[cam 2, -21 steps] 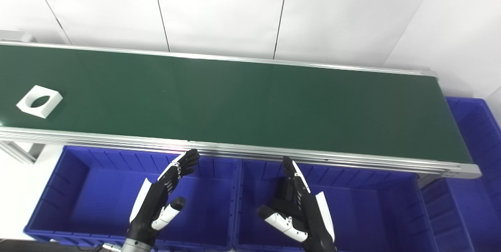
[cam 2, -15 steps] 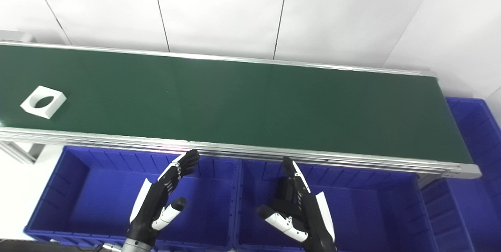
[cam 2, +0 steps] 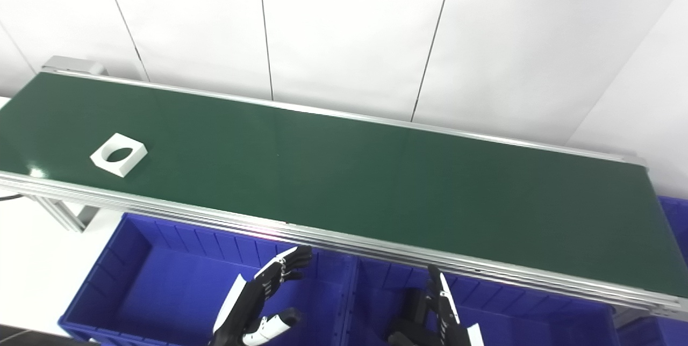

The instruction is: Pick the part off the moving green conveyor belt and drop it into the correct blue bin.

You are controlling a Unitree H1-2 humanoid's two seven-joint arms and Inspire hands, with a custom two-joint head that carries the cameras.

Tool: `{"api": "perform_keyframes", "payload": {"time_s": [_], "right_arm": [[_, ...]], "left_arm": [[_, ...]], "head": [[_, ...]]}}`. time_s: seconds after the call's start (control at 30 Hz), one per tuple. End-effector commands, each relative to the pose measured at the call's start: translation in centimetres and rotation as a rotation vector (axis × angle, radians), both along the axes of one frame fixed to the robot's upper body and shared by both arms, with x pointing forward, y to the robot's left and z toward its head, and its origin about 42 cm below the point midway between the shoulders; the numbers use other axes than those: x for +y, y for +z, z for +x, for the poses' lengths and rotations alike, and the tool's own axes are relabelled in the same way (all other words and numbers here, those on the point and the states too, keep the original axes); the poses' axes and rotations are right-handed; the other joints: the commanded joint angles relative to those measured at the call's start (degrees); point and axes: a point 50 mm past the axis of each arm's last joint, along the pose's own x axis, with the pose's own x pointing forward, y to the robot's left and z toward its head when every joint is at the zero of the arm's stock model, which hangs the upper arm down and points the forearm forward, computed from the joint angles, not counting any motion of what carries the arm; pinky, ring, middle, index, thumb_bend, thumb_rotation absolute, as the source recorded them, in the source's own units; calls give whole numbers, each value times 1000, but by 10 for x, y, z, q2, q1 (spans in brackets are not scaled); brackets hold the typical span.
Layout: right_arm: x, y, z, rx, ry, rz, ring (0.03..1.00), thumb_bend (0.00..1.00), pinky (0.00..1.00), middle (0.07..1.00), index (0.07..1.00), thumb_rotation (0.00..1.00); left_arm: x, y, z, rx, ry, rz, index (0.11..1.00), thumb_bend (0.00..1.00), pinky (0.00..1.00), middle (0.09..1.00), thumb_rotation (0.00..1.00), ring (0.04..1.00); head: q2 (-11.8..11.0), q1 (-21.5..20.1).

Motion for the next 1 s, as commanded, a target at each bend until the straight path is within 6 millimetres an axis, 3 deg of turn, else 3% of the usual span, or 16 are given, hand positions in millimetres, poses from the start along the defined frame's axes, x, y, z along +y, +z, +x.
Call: {"api": "perform_keyframes", "payload": {"time_s": [0.0, 0.17, 0.33, 0.5, 0.73, 0.8, 0.97], "right_arm": [[0, 8, 5, -85, 5, 19, 972, 776, 959, 978, 993, 625], [-1, 5, 8, -85, 8, 23, 975, 776, 946, 977, 992, 616], [-2, 3, 10, -84, 7, 22, 976, 793, 960, 981, 991, 645], [1, 1, 16, -82, 12, 25, 988, 824, 946, 995, 988, 659], [9, 1, 23, -81, 7, 56, 976, 832, 973, 967, 970, 602], [11, 1, 24, -81, 4, 53, 969, 828, 973, 962, 969, 589], [13, 1, 27, -86, -1, 50, 960, 840, 947, 957, 956, 574]], "left_arm": [[-1, 7, 6, -52, 11, -25, 824, 826, 772, 833, 758, 825], [-2, 9, 9, -70, 9, -23, 825, 829, 772, 834, 766, 826], [-1, 27, 14, -150, 21, -20, 829, 822, 766, 838, 781, 826], [11, 63, 29, -303, 36, -15, 822, 830, 764, 823, 751, 818], [55, 136, 68, -559, 39, 88, 861, 746, 795, 863, 705, 843], [64, 148, 74, -589, 53, 129, 872, 712, 804, 869, 711, 848], [82, 164, 86, -582, 51, 178, 893, 711, 835, 900, 572, 875]], "head": [[-4, 1], [-16, 10], [-22, 8], [-21, -16], [-21, -51], [-19, -57], [-16, -63]]}}
